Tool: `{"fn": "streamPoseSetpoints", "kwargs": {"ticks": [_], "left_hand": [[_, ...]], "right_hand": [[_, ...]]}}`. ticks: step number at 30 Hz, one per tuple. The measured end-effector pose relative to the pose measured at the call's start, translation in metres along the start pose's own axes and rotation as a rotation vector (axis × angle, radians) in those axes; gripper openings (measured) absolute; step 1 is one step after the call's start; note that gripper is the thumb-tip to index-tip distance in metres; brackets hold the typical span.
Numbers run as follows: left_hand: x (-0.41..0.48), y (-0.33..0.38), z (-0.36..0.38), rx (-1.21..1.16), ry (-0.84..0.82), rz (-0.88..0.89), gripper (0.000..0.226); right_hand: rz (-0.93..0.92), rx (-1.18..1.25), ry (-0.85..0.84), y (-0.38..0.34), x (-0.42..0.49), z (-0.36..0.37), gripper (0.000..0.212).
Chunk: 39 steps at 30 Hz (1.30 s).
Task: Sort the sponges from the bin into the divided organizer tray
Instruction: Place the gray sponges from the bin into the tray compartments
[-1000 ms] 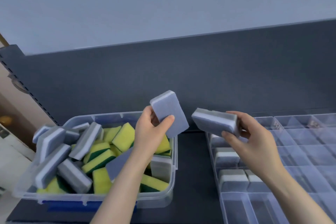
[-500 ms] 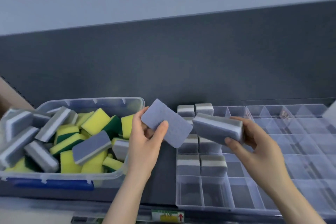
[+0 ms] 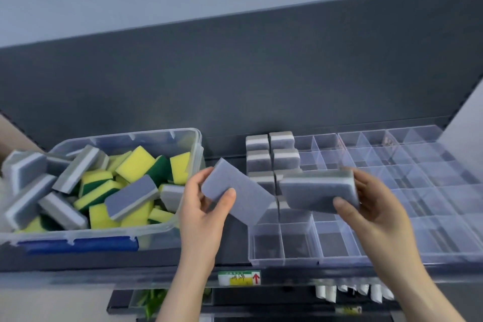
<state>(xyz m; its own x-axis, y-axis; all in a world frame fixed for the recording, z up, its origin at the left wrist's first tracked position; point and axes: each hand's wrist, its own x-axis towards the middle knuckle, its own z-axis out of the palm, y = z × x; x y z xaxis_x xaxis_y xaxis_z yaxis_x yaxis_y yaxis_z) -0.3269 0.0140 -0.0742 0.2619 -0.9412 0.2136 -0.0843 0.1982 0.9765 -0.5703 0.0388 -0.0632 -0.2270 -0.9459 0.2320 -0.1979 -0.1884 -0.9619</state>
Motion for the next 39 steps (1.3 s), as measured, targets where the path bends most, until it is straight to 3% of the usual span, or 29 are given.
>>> {"fn": "streamPoseSetpoints", "kwargs": {"ticks": [9,20,33,39], "left_hand": [[-0.024,-0.014,-0.005,0.028,-0.062,-0.012,0.05],[-0.033,-0.037,0.0,0.253,-0.198,0.035,0.053],[-0.032,-0.04,0.001,0.472,-0.443,0.07,0.065],[-0.032,-0.048,0.005,0.593,-0.53,0.088,0.052]], "right_hand": [[0.044,0.0,0.002,0.004,-0.022,-0.002,0.039],[-0.007,-0.223,-0.044,0.025,-0.028,0.004,0.057],[-0.027,-0.5,-0.283,0.018,-0.018,0.009,0.047],[0.049,-0.636,-0.4,0.028,-0.015,0.016,0.043]]}}
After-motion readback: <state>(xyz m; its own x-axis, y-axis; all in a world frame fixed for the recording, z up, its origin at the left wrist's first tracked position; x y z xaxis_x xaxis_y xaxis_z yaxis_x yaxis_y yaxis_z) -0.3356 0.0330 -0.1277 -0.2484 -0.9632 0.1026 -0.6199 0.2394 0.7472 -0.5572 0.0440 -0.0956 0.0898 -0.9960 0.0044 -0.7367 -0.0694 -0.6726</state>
